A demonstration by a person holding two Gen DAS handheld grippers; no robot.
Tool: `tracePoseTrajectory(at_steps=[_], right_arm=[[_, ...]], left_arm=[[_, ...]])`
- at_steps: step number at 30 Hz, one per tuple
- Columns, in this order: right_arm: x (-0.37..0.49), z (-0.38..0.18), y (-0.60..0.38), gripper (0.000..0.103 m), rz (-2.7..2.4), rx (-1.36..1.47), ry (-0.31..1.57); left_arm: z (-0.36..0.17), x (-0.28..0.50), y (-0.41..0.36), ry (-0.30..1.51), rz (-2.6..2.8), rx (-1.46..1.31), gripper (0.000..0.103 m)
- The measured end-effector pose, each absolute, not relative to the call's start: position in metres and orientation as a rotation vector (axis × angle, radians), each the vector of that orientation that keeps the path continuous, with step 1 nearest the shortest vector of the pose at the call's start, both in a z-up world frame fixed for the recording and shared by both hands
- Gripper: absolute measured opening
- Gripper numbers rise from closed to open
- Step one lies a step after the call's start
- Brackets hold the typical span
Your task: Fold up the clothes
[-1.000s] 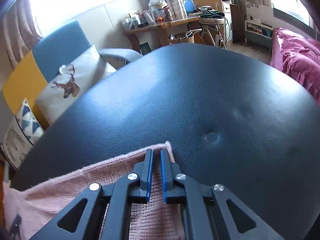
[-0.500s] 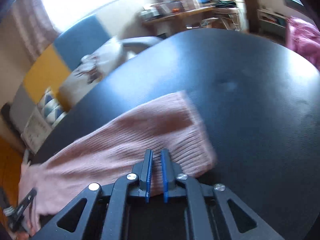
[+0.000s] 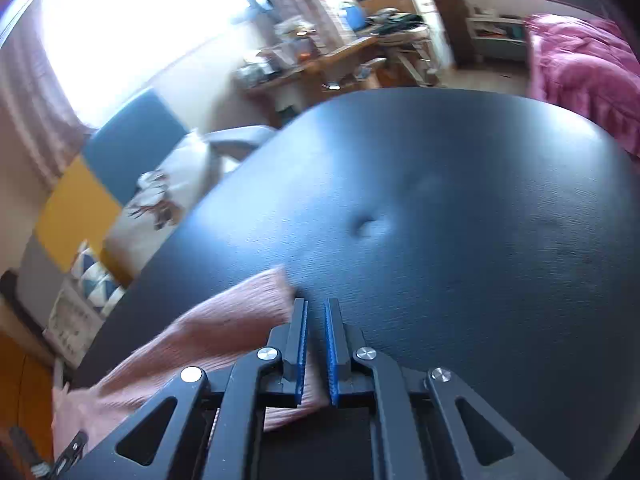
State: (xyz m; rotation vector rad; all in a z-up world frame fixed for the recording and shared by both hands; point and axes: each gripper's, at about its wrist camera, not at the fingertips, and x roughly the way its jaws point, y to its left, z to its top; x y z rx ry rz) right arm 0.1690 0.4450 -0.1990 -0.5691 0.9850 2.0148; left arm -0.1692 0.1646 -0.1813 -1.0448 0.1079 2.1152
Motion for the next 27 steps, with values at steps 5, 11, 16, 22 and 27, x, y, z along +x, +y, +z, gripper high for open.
tracePoseTrajectory(at_steps=[5, 11, 16, 22, 27], right_arm=[[0.129, -0.203, 0.432, 0.008, 2.115, -0.641, 0.951], [0.124, -0.225, 0.463, 0.002, 2.012, -0.597, 1.082], [0.126, -0.21, 0.456, 0.008, 1.924, -0.574, 0.983], [0.055, -0.197, 0.388, 0.011, 2.309, -0.656, 0.981], [0.003, -0.214, 0.346, 0.011, 2.402, -0.874, 0.944]], left_arm=[[-0.181, -0.17, 0.164, 0.1, 2.111, -1.046, 0.038], [-0.182, -0.171, 0.163, 0.081, 2.113, -1.026, 0.038], [-0.183, -0.171, 0.163, 0.077, 2.112, -1.023, 0.038], [-0.183, -0.171, 0.162, 0.071, 2.109, -1.026, 0.038], [-0.183, -0.173, 0.16, 0.049, 2.098, -1.031, 0.038]])
